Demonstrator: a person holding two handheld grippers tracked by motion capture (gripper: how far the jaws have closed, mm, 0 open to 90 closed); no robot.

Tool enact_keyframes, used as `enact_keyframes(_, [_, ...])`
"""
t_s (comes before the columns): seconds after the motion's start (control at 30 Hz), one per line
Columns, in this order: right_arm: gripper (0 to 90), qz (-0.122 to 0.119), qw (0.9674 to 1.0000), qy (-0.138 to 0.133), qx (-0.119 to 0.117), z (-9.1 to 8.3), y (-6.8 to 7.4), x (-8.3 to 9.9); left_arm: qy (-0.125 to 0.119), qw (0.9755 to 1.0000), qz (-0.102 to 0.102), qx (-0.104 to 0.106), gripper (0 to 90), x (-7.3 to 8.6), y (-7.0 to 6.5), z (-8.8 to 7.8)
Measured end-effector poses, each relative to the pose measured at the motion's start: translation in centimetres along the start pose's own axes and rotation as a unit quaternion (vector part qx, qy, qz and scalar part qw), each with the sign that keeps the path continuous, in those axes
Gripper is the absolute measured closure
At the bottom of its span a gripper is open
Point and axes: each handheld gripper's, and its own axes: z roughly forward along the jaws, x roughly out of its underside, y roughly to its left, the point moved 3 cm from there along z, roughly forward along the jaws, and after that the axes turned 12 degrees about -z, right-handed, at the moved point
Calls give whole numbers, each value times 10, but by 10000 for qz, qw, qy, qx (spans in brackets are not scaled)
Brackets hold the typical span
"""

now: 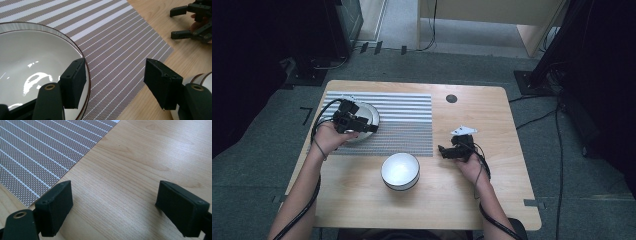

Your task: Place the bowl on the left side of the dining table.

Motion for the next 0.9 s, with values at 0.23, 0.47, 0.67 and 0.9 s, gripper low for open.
enact_keyframes(0.23, [130, -2, 10000, 1, 0, 0, 0, 0, 41, 10000, 85, 31, 333, 1, -5, 5])
enact_keyframes(0.47, [130, -10, 10000, -2, -2, 0, 0, 0, 48, 9999, 117, 48, 331, 1, -8, 8])
enact_keyframes(0.67, [130, -25, 10000, -8, -14, 0, 0, 0, 100, 9996, 230, 99, 331, 3, -14, 14])
enact_keyframes(0.9, [130, -20, 10000, -9, -13, 0, 0, 0, 162, 9991, 351, 151, 332, 6, -20, 22])
